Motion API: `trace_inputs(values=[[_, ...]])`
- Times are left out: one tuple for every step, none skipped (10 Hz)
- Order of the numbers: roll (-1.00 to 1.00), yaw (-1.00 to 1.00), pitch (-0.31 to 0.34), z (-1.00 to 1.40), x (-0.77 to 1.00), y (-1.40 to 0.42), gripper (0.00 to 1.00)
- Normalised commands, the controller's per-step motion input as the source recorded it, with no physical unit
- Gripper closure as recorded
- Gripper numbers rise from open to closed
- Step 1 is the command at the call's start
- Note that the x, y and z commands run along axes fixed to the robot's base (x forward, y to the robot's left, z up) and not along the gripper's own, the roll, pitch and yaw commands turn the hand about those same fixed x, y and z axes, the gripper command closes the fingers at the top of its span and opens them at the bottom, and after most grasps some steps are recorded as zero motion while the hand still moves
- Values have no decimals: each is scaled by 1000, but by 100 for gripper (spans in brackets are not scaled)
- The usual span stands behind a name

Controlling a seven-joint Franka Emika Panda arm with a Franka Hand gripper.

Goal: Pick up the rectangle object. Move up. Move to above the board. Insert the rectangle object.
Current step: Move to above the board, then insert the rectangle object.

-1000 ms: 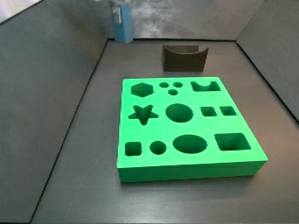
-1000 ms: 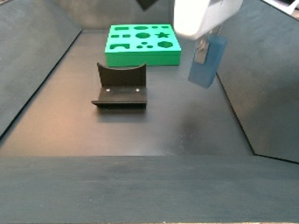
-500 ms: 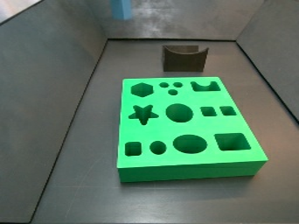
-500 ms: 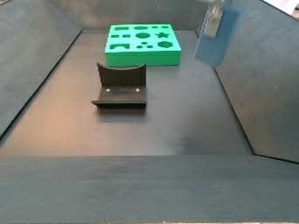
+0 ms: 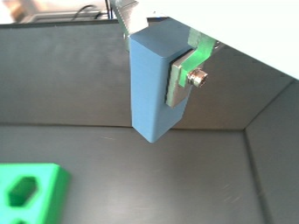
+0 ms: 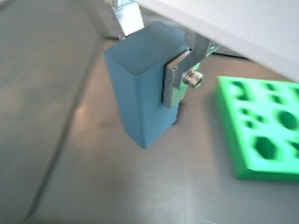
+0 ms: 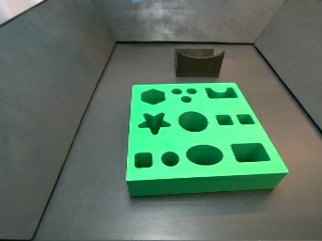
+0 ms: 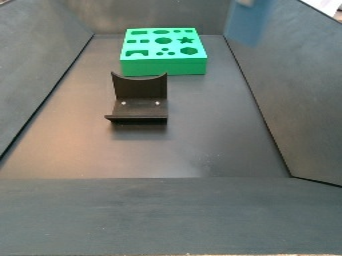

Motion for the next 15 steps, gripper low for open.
trace_inputs(values=[[119, -1000, 80, 258, 264, -1000, 100], [107, -1000, 76, 261, 266, -1000, 100], [108, -1000, 76, 259, 270, -1000, 100], [106, -1000, 84, 260, 276, -1000, 100], [101, -1000, 98, 264, 288, -1000, 100], [99, -1000, 109, 264, 293, -1000, 100], [97, -1000, 127, 263, 306, -1000, 100], [93, -1000, 155, 267, 319, -1000, 100], [97, -1000, 189, 272, 331, -1000, 100], [92, -949, 220, 273, 350, -1000, 100], [67, -604, 197, 276, 375, -1000, 100], [56, -382, 181, 271, 389, -970, 100], [53, -274, 170, 217, 333, -772, 100], [46, -80, 141, 97, 182, -326, 100], [11, 0, 0, 0, 0, -34, 100]])
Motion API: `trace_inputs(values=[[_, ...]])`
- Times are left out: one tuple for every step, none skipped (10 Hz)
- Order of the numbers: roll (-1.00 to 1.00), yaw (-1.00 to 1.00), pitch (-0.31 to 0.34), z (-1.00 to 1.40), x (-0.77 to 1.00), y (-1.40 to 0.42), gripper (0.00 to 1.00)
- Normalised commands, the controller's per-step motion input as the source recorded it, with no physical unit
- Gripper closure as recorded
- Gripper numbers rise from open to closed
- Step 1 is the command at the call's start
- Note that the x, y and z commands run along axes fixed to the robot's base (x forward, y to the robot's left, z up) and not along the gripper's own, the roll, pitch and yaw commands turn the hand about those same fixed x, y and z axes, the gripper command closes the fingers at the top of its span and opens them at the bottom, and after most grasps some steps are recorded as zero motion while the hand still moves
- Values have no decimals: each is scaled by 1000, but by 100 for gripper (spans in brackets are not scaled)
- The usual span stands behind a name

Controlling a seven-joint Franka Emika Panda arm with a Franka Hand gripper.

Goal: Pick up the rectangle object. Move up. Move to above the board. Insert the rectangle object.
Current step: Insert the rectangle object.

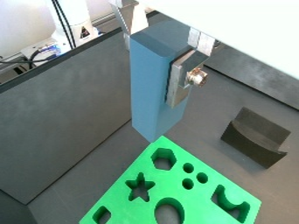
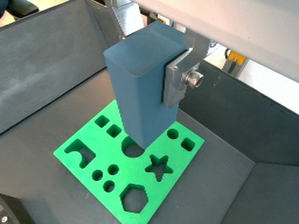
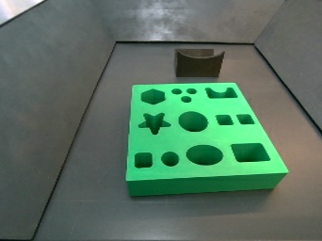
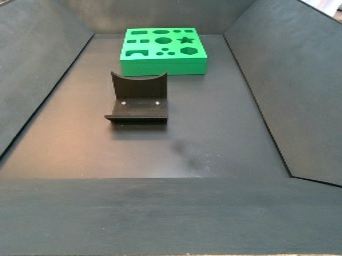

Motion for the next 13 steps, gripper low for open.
trace_inputs(values=[[91, -26, 50, 0, 3, -46, 100], [89, -451, 67, -14, 406, -160, 100], [80, -669, 4, -31, 226, -120, 100], [60, -717, 1, 0, 166, -149, 100], [56, -729, 0, 0, 163, -154, 100], [64, -723, 0, 0, 154, -163, 100], [50, -700, 0, 0, 191, -183, 100], [46, -654, 0, 0, 306, -246, 100], [44, -646, -94, -86, 289, -300, 100], [74, -620, -110, -186, 291, -346, 100], [100, -526, -74, -251, 411, -391, 100], [141, -451, -50, -360, 457, -434, 100], [137, -531, -33, -334, 351, -420, 100]])
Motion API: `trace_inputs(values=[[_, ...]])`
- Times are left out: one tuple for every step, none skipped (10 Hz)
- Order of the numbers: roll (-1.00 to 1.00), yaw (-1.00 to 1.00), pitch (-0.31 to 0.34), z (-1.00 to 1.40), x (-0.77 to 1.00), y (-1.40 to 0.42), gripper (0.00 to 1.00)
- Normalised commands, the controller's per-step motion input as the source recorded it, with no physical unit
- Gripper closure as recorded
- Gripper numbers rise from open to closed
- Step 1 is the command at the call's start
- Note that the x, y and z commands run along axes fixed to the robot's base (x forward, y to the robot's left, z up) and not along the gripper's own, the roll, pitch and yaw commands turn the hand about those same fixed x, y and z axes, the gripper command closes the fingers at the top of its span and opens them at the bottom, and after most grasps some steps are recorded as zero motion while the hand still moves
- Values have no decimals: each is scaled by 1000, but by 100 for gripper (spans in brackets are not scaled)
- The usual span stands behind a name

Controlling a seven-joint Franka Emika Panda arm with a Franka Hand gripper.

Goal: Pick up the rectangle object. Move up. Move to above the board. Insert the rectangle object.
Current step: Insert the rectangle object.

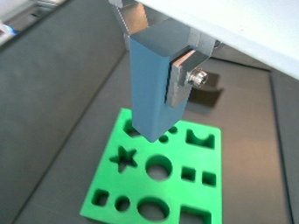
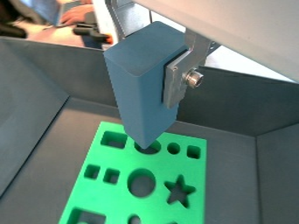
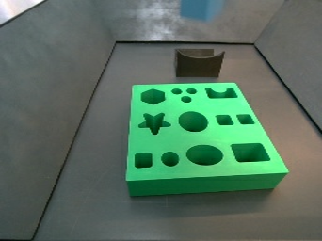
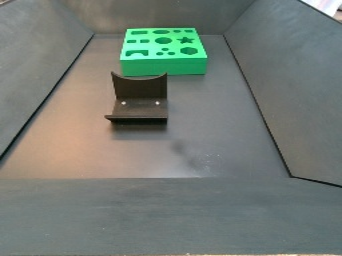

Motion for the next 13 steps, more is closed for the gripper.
trace_inputs(values=[[116, -589, -41, -306, 300, -406, 100], [113, -666, -26, -263, 220, -366, 100], [113, -837, -36, -223, 77, -240, 100], [101, -883, -26, -180, 46, -189, 100], [96, -891, -20, -160, 37, -169, 100], [103, -869, -20, -149, 66, -154, 100], [131, -800, -3, -191, 134, -157, 100], [153, -717, -10, -237, 249, -169, 100], [164, -663, -33, -269, 349, -174, 100], [147, -646, -31, -251, 380, -163, 100], [100, -694, 0, -157, 317, -69, 100], [77, -703, 0, -100, 323, -37, 100], [117, -669, 0, -154, 286, -51, 100]])
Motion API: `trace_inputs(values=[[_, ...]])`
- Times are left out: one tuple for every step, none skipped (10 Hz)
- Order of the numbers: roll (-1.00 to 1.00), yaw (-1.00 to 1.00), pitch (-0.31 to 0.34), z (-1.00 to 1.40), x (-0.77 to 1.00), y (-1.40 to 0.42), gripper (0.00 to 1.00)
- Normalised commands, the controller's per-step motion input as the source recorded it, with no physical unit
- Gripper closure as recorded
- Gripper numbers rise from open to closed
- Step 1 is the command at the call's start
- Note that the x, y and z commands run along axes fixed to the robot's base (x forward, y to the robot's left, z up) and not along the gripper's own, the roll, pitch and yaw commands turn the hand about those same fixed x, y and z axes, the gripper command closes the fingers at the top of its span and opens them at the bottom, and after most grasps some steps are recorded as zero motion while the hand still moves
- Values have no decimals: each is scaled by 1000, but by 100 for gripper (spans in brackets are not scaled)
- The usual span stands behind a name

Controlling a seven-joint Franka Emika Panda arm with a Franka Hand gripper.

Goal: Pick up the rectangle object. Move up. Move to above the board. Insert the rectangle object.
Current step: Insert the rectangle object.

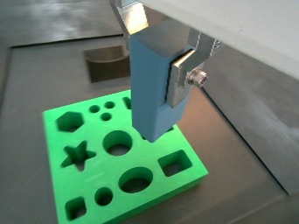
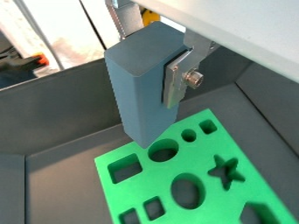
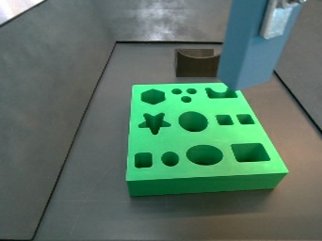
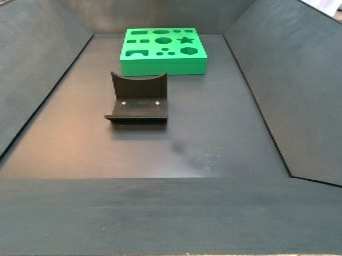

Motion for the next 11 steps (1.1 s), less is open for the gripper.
trace_inputs(values=[[17, 0, 0, -31, 0, 0, 100], [-9, -191, 0, -160, 800, 0, 100], [0, -194, 0, -177, 971, 11, 100], [0, -269, 0, -197, 894, 74, 100], [13, -369, 0, -317, 800, 134, 100], [54, -383, 0, -331, 754, 137, 100], [109, -426, 13, -380, 669, 137, 100], [149, -411, 39, -354, 640, 80, 100], [151, -377, 41, -334, 660, 31, 100], [210, -286, 51, -386, 677, -31, 100], [251, -111, 39, -434, 580, -297, 100]])
